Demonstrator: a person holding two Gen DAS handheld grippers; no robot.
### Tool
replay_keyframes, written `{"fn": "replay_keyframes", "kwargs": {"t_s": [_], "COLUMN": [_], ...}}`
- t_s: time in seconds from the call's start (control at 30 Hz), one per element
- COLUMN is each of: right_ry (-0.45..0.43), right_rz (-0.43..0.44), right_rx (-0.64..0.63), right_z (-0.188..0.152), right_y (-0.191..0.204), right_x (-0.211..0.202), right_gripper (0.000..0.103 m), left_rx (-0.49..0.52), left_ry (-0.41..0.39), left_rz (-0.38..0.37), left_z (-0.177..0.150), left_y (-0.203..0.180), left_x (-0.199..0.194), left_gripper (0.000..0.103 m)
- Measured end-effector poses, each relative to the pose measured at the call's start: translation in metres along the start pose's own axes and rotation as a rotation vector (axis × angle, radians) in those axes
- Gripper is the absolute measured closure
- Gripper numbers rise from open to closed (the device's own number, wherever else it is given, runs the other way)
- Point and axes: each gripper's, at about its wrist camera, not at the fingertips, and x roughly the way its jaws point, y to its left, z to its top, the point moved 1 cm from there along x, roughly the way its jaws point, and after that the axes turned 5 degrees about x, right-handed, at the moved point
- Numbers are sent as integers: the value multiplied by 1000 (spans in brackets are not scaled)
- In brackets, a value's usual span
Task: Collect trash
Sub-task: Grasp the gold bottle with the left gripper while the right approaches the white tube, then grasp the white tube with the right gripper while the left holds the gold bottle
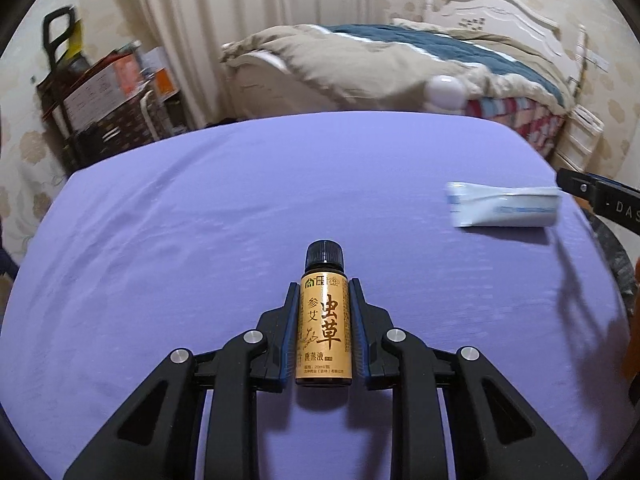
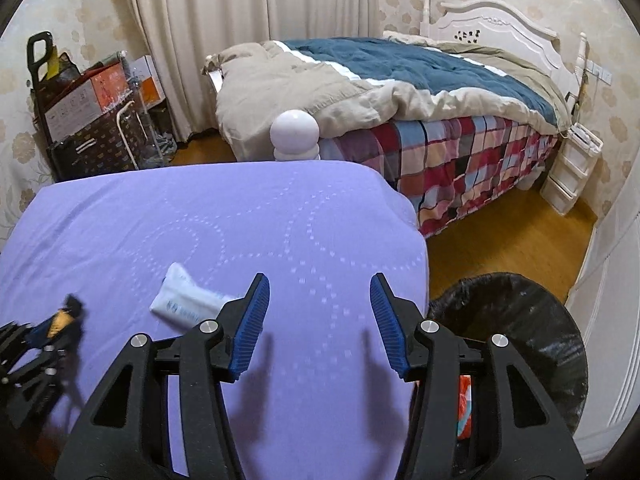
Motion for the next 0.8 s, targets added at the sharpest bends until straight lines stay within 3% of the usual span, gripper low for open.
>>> {"fn": "replay_keyframes", "kwargs": {"t_s": [0.17, 0.43, 0.8], "right_ry": [56, 82, 9], "right_rz": [15, 70, 59], "right_rx": [-4, -61, -50], "right_z": [-4, -35, -20], "right_y": [7, 34, 37], "right_x": [16, -5, -31], "right_gripper": [52, 51, 51], "left_rx": [-55, -95, -116], "left_ry": [13, 18, 9], "left_rz": [40, 53, 80], "left_z": [-5, -10, -18], "left_y": [34, 57, 74], "left_x": [2, 1, -4], "left_gripper": [78, 78, 78]}}
